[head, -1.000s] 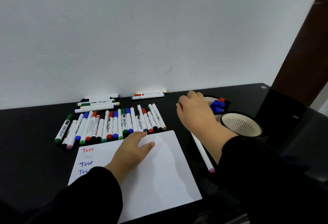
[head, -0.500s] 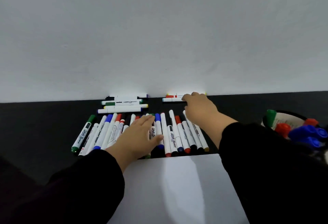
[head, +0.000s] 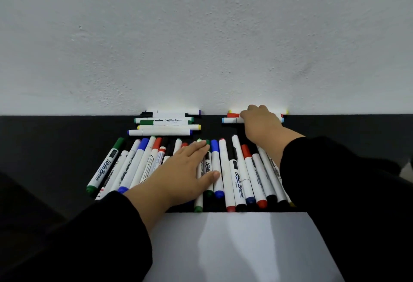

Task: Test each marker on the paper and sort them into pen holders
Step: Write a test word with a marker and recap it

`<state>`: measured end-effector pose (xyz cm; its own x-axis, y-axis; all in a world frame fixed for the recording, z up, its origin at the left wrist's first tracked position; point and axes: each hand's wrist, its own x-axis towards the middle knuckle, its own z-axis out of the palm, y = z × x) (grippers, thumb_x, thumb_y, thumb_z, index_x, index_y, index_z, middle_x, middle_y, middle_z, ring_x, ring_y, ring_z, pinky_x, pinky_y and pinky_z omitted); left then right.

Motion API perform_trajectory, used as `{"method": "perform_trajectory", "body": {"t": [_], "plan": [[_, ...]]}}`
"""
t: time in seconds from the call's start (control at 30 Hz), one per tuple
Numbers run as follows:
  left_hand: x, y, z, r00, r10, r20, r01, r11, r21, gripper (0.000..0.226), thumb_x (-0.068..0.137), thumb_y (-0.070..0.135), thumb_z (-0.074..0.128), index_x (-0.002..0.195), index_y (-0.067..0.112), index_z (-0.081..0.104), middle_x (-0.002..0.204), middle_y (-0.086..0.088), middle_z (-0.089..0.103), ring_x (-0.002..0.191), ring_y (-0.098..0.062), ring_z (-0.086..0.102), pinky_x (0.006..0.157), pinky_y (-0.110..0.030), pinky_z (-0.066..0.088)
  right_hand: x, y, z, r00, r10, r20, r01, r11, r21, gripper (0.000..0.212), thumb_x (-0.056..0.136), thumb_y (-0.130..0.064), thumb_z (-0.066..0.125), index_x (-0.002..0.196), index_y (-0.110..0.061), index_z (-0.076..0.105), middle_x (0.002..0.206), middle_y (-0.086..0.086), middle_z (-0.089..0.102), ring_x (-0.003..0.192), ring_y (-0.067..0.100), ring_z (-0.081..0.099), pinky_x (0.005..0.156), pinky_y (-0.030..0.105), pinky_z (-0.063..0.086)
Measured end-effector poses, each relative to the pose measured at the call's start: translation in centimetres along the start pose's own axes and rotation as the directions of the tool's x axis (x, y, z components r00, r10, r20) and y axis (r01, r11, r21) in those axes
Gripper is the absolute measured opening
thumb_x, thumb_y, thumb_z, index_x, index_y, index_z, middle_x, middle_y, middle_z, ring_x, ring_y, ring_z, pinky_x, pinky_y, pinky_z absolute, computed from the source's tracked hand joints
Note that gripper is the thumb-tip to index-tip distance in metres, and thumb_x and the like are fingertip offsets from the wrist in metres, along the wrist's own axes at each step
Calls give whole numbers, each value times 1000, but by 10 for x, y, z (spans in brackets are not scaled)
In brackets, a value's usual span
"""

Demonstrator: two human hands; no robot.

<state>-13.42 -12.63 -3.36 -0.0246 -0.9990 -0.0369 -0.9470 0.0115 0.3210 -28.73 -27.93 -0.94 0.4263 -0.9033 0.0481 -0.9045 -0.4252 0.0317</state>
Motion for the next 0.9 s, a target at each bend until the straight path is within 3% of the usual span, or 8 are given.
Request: {"method": "perform_trajectory", "body": {"t": [0.27, 0.43, 0.57, 0.67, 0.73, 0.8, 0.9], "plan": [[-1, 2, -2, 999, -12, 38, 11, 1000, 18, 72, 91, 58, 37, 150, 27, 9, 156, 17, 0, 143, -6, 1, 113, -24, 5, -4, 6, -3, 999, -29, -20, 29, 999, -22, 32, 93, -7, 43, 124, -12, 49, 121, 10, 53, 117, 28, 42, 85, 36, 38], [-5, 8, -12, 999, -20, 40, 19, 1000, 8, 69, 93, 54, 37, 150, 26, 8, 157, 14, 3, 143, -6, 1, 114, -26, 7, -28, -1, -16, 974, -101, -204, 109, 994, 28, 28, 94, -10, 45, 121, -17, 49, 116, 4, 54, 112, 24, 43, 80, 33, 32], [-26, 20, -26, 990, -115, -81, 95, 970, -222, 61, 94, 50, 40, 148, 29, 20, 155, 11, 18, 141, -8, 16, 112, -29, 18, -67, -14, -30, 932, -111, -345, 151, 984, 92, 28, 95, -16, 48, 122, -21, 54, 118, 0, 55, 113, 23, 43, 88, 36, 32], [-54, 32, -36, 956, -235, -174, 132, 877, -462, 55, 94, 46, 44, 144, 30, 31, 149, 8, 34, 135, -10, 32, 107, -29, 28, -109, -29, -34, 883, -103, -458, 227, 948, 225, 22, 87, -11, 62, 108, -15, 65, 106, 4, 62, 104, 29, 49, 80, 39, 35], [-76, 39, -40, 940, -299, -165, 139, 776, -616, 51, 93, 42, 49, 141, 30, 37, 141, 9, 45, 123, -7, 43, 100, -27, 35, -137, -39, -33, 854, -115, -507, 273, 929, 249, 21, 76, -7, 73, 96, -13, 70, 94, 5, 65, 92, 32, 55, 72, 42, 43], [-103, 45, -40, 930, -341, -139, 145, 685, -714, 46, 91, 38, 55, 136, 32, 46, 126, 12, 57, 104, 0, 52, 87, -20, 40, -166, -51, -31, 809, -118, -576, 314, 915, 253, 25, 65, -3, 81, 87, -12, 71, 84, 4, 66, 80, 32, 59, 61, 42, 49], [-142, 53, -38, 898, -422, -127, 173, 603, -779, 31, 88, 33, 61, 119, 33, 60, 91, 21, 63, 78, 8, 54, 60, -8, 39, -204, -67, -29, 737, -97, -669, 364, 891, 272, 23, 65, 0, 79, 84, -11, 72, 80, 3, 67, 76, 30, 58, 64, 37, 50]]}}
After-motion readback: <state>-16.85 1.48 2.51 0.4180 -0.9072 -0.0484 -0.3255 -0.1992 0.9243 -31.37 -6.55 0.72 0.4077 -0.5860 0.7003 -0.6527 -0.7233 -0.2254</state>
